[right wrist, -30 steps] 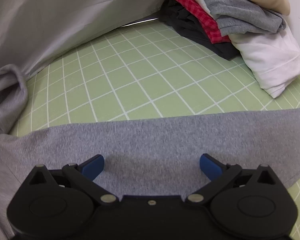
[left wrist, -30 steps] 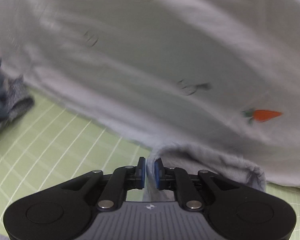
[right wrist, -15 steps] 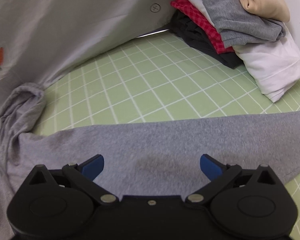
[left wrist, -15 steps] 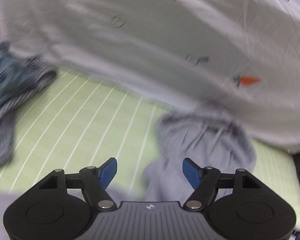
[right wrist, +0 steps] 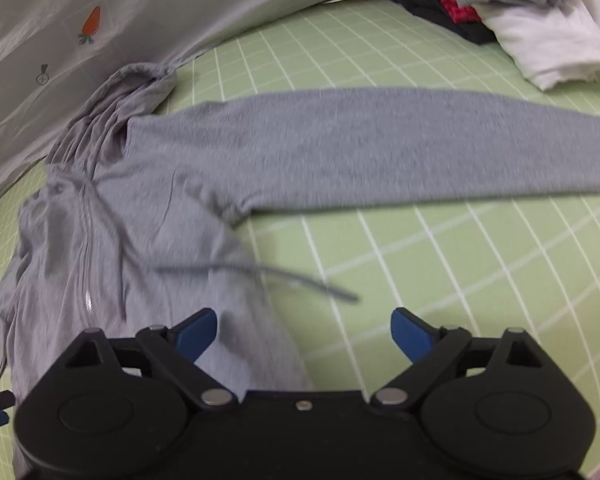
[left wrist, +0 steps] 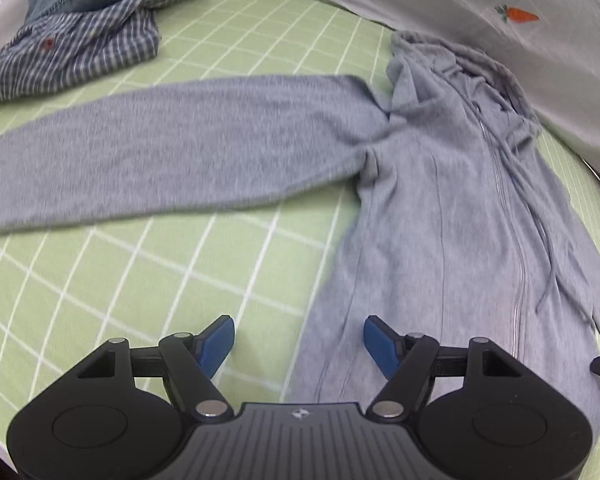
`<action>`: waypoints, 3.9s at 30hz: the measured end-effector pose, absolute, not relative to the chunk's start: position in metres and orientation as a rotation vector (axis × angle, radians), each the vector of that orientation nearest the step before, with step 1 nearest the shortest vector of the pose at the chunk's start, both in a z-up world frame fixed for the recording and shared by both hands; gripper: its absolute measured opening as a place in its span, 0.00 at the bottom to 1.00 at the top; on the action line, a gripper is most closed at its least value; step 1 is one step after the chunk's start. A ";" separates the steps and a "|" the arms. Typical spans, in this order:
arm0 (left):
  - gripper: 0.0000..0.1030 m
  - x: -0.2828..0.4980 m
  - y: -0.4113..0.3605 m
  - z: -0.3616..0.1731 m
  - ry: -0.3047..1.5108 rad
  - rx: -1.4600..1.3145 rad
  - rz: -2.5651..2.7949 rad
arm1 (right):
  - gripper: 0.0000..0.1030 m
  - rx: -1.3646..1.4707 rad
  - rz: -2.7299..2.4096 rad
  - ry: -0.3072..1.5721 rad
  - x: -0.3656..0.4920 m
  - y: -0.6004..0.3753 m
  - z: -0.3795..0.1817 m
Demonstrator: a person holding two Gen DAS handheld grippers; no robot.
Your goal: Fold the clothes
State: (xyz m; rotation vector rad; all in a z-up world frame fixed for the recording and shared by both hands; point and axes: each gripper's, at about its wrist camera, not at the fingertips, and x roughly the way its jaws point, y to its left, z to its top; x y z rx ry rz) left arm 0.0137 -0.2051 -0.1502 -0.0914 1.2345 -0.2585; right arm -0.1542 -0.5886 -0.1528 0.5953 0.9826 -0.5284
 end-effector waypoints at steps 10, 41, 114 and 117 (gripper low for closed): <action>0.44 -0.024 -0.205 -0.154 1.245 -0.059 -0.385 | 0.63 0.707 -0.469 0.981 -0.194 -0.569 -0.159; 0.37 -0.016 -0.173 -0.121 1.207 -0.124 -0.284 | 0.62 0.542 -0.447 1.029 -0.204 -0.558 -0.121; 0.88 0.177 -0.121 -0.166 1.017 -0.086 0.212 | 0.09 0.331 -0.833 0.872 -0.047 -0.723 -0.170; 0.64 0.173 -0.126 -0.163 0.989 -0.066 0.185 | 0.31 0.370 -0.870 0.878 -0.050 -0.727 -0.168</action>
